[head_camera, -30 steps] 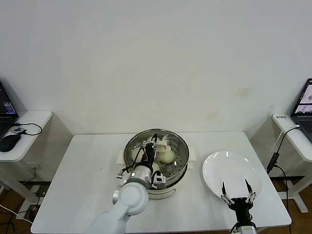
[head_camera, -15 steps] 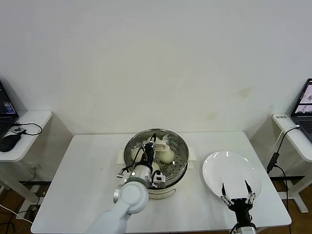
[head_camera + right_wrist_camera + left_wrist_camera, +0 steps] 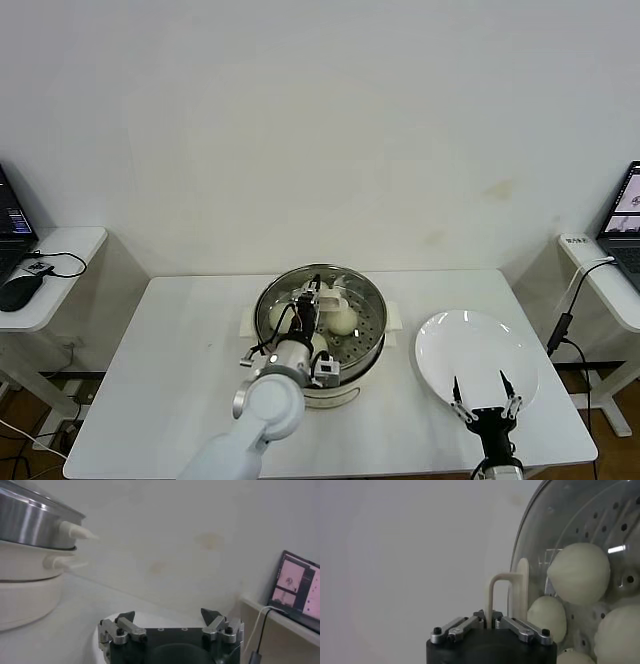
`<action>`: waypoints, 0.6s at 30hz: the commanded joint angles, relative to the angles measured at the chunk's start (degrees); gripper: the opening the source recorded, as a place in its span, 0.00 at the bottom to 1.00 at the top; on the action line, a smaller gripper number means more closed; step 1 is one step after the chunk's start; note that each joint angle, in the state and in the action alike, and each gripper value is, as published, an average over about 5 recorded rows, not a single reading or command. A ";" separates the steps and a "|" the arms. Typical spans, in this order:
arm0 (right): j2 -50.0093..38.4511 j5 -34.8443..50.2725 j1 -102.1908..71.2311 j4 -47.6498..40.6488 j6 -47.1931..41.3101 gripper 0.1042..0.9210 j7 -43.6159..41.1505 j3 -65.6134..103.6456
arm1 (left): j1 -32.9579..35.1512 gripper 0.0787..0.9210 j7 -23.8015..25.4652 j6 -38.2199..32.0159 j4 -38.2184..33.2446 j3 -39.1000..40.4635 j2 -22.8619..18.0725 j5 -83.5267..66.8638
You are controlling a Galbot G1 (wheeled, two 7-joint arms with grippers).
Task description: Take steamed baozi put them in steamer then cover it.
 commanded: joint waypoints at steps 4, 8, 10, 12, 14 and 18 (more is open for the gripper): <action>0.11 -0.12 -0.26 0.33 -0.13 0.88 -0.09 -0.27 | 5.17 0.31 -0.07 -0.24 -7.05 -1.43 2.54 -0.97; 0.17 -0.21 -0.58 0.47 -0.08 0.88 -0.07 -0.36 | 8.64 0.46 -0.71 -0.65 -11.67 -2.94 4.54 -2.37; 0.18 -0.22 -0.77 0.59 -0.05 0.88 -0.06 -0.37 | 10.57 0.52 -1.05 -0.92 -14.61 -3.96 5.68 -4.26; 0.16 -0.17 -0.95 0.66 -0.04 0.88 -0.05 -0.35 | 13.07 0.59 -1.77 -1.41 -18.04 -5.23 7.04 -7.09; 0.08 -0.04 -1.07 0.62 -0.05 0.88 -0.05 -0.33 | 15.97 0.66 -3.03 -2.28 -21.42 -7.04 8.26 -10.13; -0.01 0.21 -1.23 0.48 -0.05 0.88 -0.08 -0.40 | 23.14 0.80 -6.77 -4.23 -27.36 -12.38 9.99 -16.82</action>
